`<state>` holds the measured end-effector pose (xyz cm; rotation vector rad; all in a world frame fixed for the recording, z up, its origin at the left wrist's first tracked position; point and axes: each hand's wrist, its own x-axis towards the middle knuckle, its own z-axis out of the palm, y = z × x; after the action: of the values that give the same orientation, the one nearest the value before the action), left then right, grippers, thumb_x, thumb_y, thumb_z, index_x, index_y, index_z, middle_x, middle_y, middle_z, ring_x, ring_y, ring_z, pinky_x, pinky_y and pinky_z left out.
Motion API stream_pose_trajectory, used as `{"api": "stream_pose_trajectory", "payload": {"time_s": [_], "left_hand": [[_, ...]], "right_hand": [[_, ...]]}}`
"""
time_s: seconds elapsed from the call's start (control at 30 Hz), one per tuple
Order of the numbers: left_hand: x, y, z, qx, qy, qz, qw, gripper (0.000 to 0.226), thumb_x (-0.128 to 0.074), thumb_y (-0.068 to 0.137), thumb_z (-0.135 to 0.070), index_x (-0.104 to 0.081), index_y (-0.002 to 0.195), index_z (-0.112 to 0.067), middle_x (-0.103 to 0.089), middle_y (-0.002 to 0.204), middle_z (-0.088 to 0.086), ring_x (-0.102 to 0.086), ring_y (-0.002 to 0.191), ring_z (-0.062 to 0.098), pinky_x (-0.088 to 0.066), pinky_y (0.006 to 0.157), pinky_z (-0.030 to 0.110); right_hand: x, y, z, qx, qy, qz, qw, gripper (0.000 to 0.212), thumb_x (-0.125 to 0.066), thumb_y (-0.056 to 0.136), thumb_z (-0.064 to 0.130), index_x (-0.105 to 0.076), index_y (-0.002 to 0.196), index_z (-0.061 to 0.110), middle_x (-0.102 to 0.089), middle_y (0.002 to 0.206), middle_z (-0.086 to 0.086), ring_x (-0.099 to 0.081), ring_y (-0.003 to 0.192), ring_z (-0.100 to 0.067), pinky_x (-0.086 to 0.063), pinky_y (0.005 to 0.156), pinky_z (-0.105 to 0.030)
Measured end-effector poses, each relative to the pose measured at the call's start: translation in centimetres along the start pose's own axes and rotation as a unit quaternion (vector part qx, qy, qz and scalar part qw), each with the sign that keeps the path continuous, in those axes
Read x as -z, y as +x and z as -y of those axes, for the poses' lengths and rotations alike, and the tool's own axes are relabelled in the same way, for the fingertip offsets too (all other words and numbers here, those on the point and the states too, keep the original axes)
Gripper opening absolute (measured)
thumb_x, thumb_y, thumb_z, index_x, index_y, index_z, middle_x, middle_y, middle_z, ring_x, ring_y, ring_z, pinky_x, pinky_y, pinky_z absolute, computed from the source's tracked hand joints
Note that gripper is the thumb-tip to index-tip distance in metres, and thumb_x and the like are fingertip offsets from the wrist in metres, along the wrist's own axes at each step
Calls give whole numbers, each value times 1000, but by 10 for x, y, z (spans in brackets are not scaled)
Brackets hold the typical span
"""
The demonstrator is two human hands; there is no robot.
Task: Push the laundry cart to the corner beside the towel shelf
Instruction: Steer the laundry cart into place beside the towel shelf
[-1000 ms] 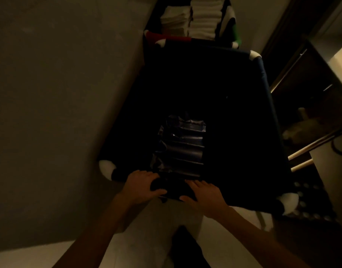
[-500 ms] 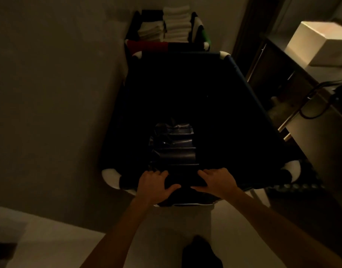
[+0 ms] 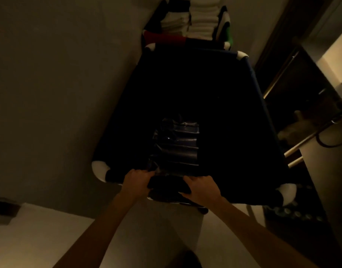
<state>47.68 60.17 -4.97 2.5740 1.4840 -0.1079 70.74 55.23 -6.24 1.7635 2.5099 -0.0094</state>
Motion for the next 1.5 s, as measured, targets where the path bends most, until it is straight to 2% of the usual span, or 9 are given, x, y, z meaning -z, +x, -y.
{"api": "stream_pose_trajectory", "payload": {"time_s": [0.07, 0.17, 0.43, 0.7, 0.87, 1.0, 1.13, 1.3, 1.5], "left_hand": [[9, 8, 7, 17, 0, 21, 1000, 34, -71, 73, -32, -65, 105, -24, -69, 96, 6, -64, 91, 29, -47, 79, 33], [20, 19, 24, 18, 32, 68, 997, 37, -59, 85, -32, -55, 121, -26, -63, 114, 3, -57, 108, 23, -42, 89, 32], [56, 37, 92, -16, 49, 73, 996, 40, -60, 87, -28, -52, 126, -26, -59, 121, 3, -54, 114, 24, -42, 91, 35], [41, 33, 130, -46, 35, 91, 994, 33, -59, 87, -29, -56, 119, -26, -63, 113, 2, -57, 106, 21, -44, 85, 32], [27, 38, 130, -46, 26, 78, 996, 36, -59, 86, -30, -56, 121, -27, -64, 113, 3, -57, 106, 22, -43, 86, 32], [27, 43, 132, -30, 38, 62, 997, 34, -59, 85, -30, -56, 120, -27, -64, 112, 3, -57, 105, 22, -39, 86, 31], [33, 44, 126, 5, 70, 81, 994, 39, -56, 87, -40, -52, 124, -28, -61, 120, 0, -53, 114, 20, -35, 94, 33], [45, 48, 113, 83, 120, 165, 976, 68, -59, 81, -56, -34, 139, -32, -45, 140, -1, -36, 131, 24, -25, 108, 42], [56, 85, 18, 145, 91, 323, 931, 102, -64, 67, -71, -10, 147, -38, -19, 154, 0, -10, 141, 31, -10, 113, 55]], "right_hand": [[4, 11, 3, 0, 16, -1, 1000, 51, -59, 77, 58, -60, 111, 19, -70, 91, -3, -68, 81, -28, -55, 60, -36], [9, 26, 12, -6, 34, -4, 999, 54, -53, 83, 57, -55, 122, 20, -68, 104, -4, -65, 96, -29, -54, 71, -37], [45, 76, 51, -57, 47, -5, 997, 53, -43, 90, 57, -46, 128, 19, -66, 104, -3, -63, 94, -25, -46, 72, -30], [28, 89, 90, -91, 69, 9, 993, 52, -50, 87, 55, -52, 123, 18, -68, 97, -4, -66, 87, -26, -49, 65, -31], [22, 90, 81, -80, 34, 12, 996, 50, -72, 67, 59, -66, 95, 18, -68, 70, 1, -67, 59, -20, -48, 42, -26], [26, 98, 80, -89, 73, 34, 993, 55, -52, 85, 57, -50, 124, 18, -66, 102, -4, -65, 89, -27, -51, 68, -34], [35, 102, 71, -43, 76, 80, 993, 60, -50, 87, 58, -41, 130, 16, -60, 117, -7, -58, 104, -29, -49, 82, -38], [60, 94, 9, 47, 158, 98, 982, 62, -56, 87, 51, -39, 137, 17, -49, 134, -8, -47, 120, -27, -40, 98, -38], [89, 76, -131, 72, 68, 46, 994, 53, -53, 92, 38, -38, 138, 18, -46, 136, -6, -44, 124, -26, -36, 99, -36]]}}
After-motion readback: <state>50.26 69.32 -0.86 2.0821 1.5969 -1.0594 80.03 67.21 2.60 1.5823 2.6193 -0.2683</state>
